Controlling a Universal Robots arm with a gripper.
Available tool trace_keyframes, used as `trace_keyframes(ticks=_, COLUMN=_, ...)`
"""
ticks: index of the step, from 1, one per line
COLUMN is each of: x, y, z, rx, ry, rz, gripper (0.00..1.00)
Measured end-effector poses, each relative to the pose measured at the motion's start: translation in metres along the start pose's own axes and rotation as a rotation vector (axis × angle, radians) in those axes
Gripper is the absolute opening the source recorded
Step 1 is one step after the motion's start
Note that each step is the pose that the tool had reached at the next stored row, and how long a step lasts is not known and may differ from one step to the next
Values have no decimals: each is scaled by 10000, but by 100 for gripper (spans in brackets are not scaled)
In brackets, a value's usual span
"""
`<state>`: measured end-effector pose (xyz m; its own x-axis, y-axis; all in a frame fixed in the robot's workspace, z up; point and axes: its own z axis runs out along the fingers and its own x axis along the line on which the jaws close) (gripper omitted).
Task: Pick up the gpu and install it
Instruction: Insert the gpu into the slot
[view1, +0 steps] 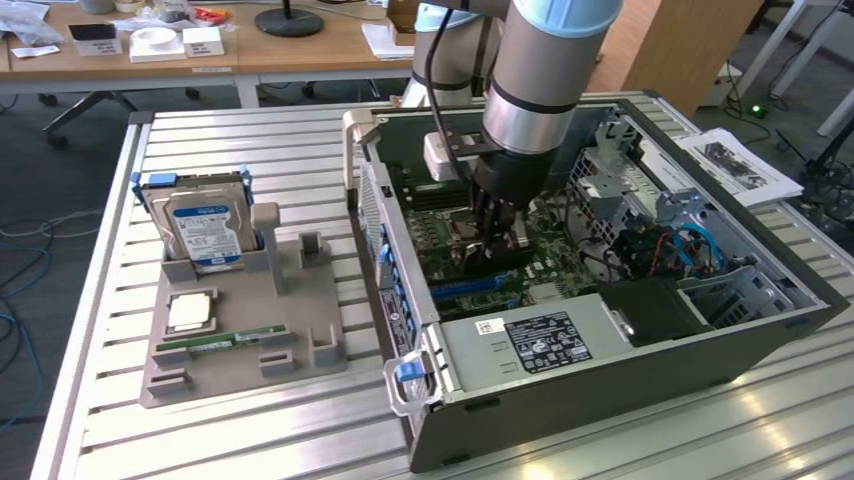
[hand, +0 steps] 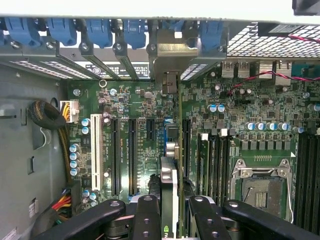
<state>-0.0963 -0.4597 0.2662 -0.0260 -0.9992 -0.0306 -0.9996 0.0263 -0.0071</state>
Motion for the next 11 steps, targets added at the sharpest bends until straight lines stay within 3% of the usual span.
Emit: trace_keyframes(ticks=11, x=1, y=25, z=0, rx=1, ry=0, rz=0, gripper=27)
